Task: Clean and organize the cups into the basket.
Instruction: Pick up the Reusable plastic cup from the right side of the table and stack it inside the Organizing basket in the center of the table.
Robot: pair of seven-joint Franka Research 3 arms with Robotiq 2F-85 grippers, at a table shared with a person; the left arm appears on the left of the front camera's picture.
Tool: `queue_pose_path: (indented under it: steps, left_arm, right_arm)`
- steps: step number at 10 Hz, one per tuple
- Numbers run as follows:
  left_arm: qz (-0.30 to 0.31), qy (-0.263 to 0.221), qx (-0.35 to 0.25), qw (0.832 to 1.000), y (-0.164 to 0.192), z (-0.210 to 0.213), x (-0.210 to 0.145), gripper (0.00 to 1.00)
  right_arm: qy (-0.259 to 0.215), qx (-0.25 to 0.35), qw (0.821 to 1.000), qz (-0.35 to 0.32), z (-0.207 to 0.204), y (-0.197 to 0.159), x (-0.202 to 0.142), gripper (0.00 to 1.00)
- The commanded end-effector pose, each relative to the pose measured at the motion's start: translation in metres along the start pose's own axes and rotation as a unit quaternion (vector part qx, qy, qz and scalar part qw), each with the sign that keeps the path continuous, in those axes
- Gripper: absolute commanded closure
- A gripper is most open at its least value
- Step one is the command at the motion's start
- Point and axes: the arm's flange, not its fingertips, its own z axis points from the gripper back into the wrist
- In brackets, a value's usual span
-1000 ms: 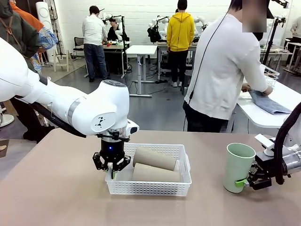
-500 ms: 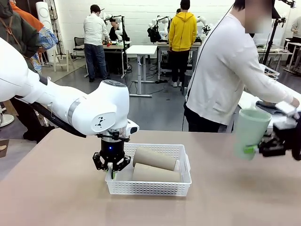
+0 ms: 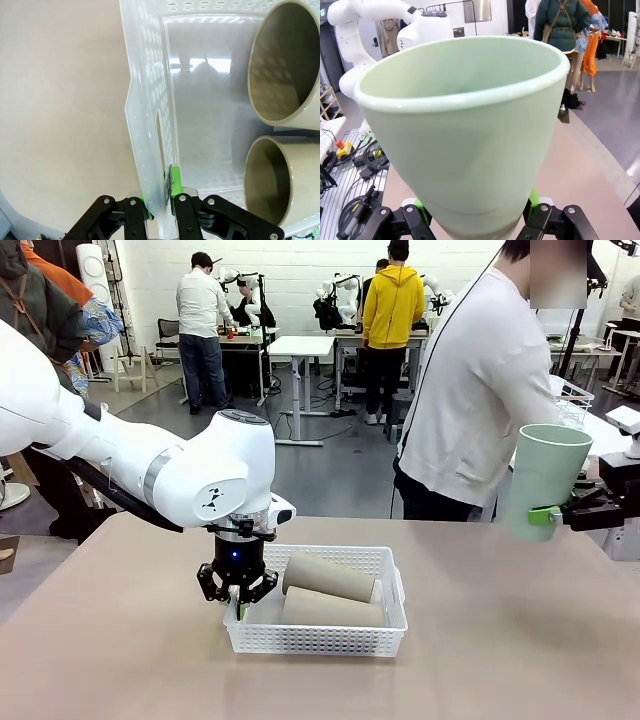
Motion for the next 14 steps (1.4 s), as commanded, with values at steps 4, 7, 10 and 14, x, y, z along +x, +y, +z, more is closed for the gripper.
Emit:
queue_pose_path:
  steps: [4, 7, 10, 14]
  left_arm:
    - [0.010, 0.001, 0.001, 1.000, -0.003, -0.001, -0.001, 1.00]
    - [0.010, 0.001, 0.001, 1.000, -0.003, -0.001, -0.001, 1.00]
    - [0.010, 0.001, 0.001, 1.000, -0.003, -0.001, -0.001, 1.00]
    - [0.010, 0.001, 0.001, 1.000, -0.003, -0.001, -0.001, 1.00]
  right_arm:
    - [0.000, 0.002, 1.000, -0.004, -0.002, -0.001, -0.004, 0.19]
    - [0.186, 0.066, 0.977, 0.086, -0.089, 0.024, 0.082, 0.19]
    - [0.294, 0.129, 0.944, 0.075, -0.199, 0.002, 0.105, 0.19]
    - [0.393, 0.188, 0.899, 0.041, -0.293, -0.013, 0.086, 0.19]
